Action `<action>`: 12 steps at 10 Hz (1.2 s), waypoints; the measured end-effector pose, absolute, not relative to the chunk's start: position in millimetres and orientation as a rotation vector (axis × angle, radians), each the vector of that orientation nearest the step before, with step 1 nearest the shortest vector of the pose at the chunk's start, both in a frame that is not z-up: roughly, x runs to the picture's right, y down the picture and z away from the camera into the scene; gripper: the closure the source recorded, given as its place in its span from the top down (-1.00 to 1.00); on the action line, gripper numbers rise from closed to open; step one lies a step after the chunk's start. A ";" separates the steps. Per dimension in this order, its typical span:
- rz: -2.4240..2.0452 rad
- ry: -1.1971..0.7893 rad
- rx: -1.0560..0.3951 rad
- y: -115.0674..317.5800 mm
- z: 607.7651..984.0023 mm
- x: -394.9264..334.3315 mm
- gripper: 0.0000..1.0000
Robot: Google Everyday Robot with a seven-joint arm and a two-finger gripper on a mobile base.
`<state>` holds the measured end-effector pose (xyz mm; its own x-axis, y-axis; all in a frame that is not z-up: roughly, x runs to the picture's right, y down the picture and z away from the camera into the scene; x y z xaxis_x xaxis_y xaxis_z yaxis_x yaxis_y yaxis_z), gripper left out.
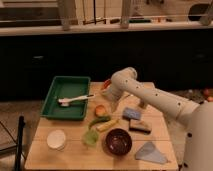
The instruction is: Place apple in paper cup
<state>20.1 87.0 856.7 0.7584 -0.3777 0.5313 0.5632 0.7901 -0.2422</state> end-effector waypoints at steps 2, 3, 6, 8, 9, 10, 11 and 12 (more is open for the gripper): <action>-0.612 -0.515 -0.388 91.1 850.9 14.5 0.60; -0.670 -0.536 -0.387 96.1 848.0 8.5 0.60; -0.781 -0.557 -0.405 104.3 844.6 -3.2 0.60; -0.865 -0.556 -0.431 111.0 845.3 -16.2 0.60; -0.882 -0.550 -0.441 113.1 846.1 -17.8 0.60; -0.912 -0.541 -0.454 115.3 847.2 -21.9 0.60; -0.932 -0.539 -0.463 117.3 848.0 -25.9 0.60; -0.946 -0.537 -0.469 118.5 849.2 -29.0 0.60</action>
<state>-29.0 118.5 849.2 0.4744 -0.6276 0.6173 0.8516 0.5049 -0.1411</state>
